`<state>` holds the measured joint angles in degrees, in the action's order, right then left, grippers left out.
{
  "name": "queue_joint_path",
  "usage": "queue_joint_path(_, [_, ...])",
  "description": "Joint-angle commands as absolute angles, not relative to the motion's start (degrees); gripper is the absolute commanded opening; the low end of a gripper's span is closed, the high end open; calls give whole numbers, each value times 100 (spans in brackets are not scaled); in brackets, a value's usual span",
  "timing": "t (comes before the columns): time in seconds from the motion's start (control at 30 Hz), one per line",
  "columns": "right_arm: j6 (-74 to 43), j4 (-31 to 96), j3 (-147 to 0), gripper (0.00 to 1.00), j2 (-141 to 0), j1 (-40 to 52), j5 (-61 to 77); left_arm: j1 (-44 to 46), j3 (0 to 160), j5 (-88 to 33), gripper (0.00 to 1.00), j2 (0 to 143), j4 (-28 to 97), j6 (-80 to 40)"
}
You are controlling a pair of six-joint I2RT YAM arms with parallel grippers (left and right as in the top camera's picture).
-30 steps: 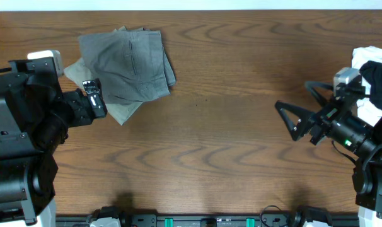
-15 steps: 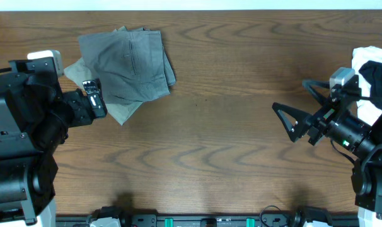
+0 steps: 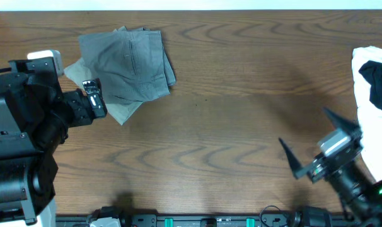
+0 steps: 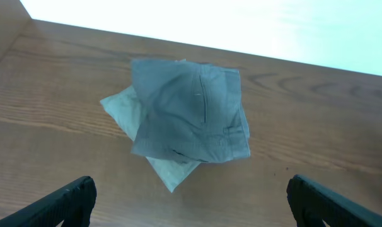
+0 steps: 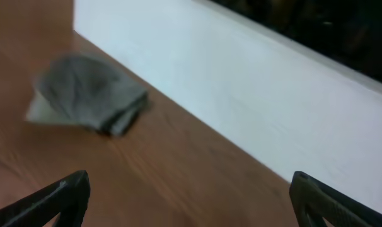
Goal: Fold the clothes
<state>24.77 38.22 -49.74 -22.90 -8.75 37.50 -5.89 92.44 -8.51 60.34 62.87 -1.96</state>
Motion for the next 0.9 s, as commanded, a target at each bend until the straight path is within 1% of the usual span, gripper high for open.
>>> queue_joint_path(0.0, [2543, 3785, -4189, 99, -1566, -816, 3260, -569, 9271, -766, 98, 6023, 6298, -285])
queue_joint_path(0.13, [2062, 3454, -3212, 99, -642, -816, 2980, -569, 9271, -766, 98, 6023, 6298, -285])
queue_joint_path(0.27, [2060, 2762, -2265, 99, -71, -816, 2838, -569, 9271, -766, 98, 6023, 6298, -285])
queue_joint_path(0.4, [2014, 2018, -1538, 99, -27, -816, 2812, -569, 9271, -764, 98, 6023, 6298, -285])
queue_joint_path(0.6, [2040, 1662, -1111, 99, -27, -816, 2753, -569, 9271, -764, 98, 6023, 6298, -285])
queue_joint_path(0.87, [2040, 755, -401, 99, -27, -816, 2589, -569, 9271, -764, 98, 6023, 6298, -285])
